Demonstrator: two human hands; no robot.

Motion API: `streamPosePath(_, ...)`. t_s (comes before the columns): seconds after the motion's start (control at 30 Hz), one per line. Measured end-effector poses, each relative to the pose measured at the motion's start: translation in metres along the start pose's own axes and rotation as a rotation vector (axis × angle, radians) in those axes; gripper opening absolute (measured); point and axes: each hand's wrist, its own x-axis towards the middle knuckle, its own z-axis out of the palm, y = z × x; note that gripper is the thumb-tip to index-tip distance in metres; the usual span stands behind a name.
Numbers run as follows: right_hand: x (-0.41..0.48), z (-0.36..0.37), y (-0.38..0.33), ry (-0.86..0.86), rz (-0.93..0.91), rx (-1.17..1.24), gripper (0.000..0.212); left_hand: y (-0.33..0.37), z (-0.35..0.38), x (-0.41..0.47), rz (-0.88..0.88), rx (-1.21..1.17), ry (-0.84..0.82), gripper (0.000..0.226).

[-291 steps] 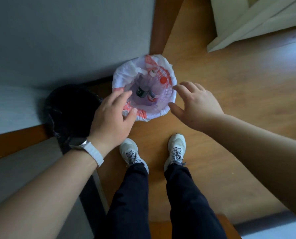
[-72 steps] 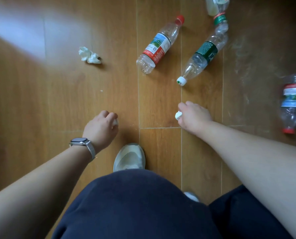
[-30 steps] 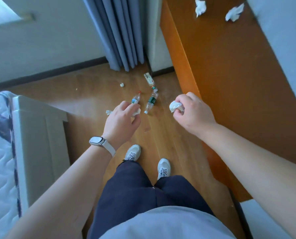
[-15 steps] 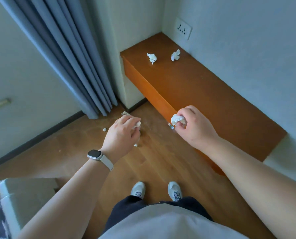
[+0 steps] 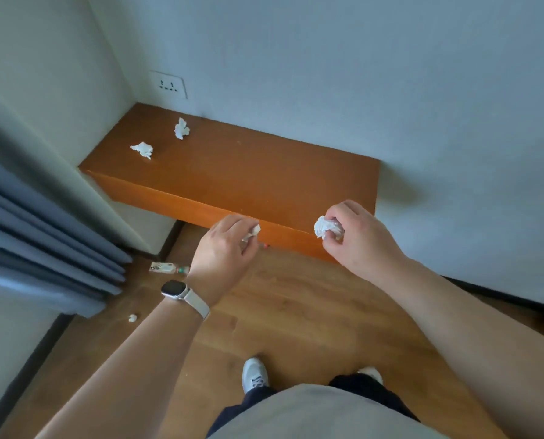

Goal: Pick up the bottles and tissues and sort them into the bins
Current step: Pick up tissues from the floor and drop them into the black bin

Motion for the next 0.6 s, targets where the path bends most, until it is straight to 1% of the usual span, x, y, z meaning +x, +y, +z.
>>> streamPosePath(0.17, -0.051, -0.045, 0.052, 0.094, 0.147, 0.004, 0.017, 0.062, 0.028, 0.02, 0.136, -0.042, -0.061, 0.022)
streamPosePath(0.27, -0.085, -0.076, 0.086, 0.133, 0.212, 0.009, 0.017, 0.109, 0.051, 0.028, 0.174, -0.061, -0.121, 0.02)
streamPosePath(0.37, -0.132, -0.111, 0.126, 0.161, 0.284, 0.016, 0.017, 0.171, 0.081, 0.028, 0.196, -0.093, -0.192, 0.017)
streamPosePath(0.6, -0.254, -0.191, 0.221, 0.258, 0.496, 0.015, 0.012, 0.331, 0.16, 0.029, 0.382, -0.161, -0.301, 0.017)
